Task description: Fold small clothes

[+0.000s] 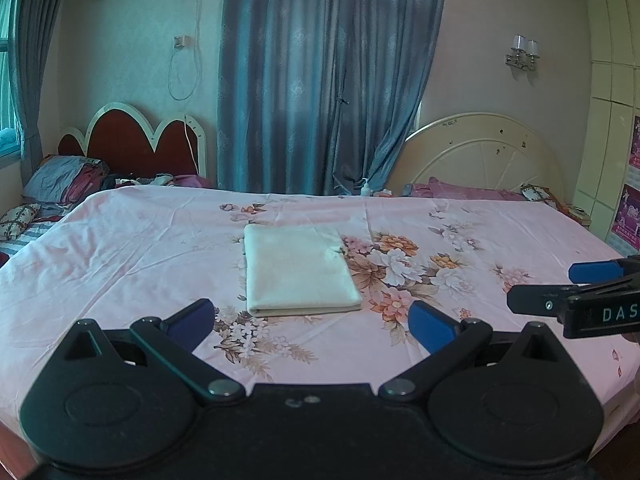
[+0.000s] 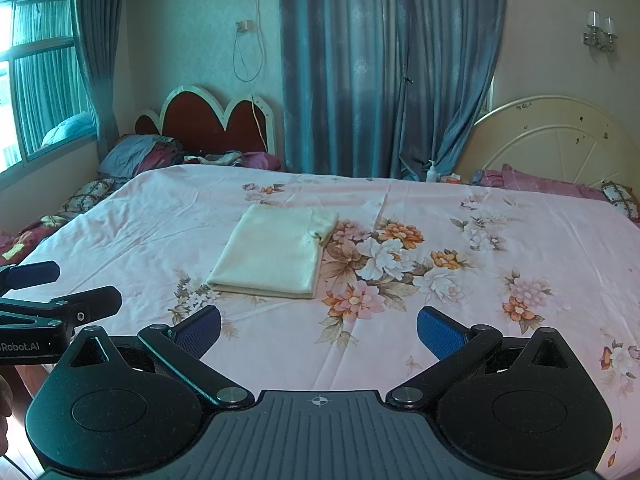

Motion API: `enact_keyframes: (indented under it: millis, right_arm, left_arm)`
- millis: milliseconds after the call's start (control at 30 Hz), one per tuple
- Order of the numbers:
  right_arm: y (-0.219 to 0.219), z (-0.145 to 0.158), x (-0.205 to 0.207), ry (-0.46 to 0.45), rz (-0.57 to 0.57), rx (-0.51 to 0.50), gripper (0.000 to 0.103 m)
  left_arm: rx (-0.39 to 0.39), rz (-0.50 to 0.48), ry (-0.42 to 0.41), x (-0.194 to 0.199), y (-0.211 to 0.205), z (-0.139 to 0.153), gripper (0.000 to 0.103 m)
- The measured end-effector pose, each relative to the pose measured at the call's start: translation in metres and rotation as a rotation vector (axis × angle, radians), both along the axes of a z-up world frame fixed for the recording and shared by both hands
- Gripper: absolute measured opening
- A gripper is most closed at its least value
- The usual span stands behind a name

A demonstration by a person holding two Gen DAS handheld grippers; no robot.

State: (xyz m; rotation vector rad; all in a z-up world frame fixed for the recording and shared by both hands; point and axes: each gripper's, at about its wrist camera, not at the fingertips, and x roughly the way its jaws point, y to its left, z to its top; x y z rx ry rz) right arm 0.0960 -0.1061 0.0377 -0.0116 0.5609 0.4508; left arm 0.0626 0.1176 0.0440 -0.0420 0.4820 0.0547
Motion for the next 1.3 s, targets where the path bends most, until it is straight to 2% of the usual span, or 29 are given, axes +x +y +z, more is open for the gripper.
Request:
enact_keyframes:
  millis: [1300]
  right_arm:
    - [-0.0048, -0.0027, -0.0004, 0.003, 0.006, 0.004, 0.103]
  left_arm:
    - [0.001, 0.002, -0.001, -0.0009, -0.0051, -0.0019, 0.103]
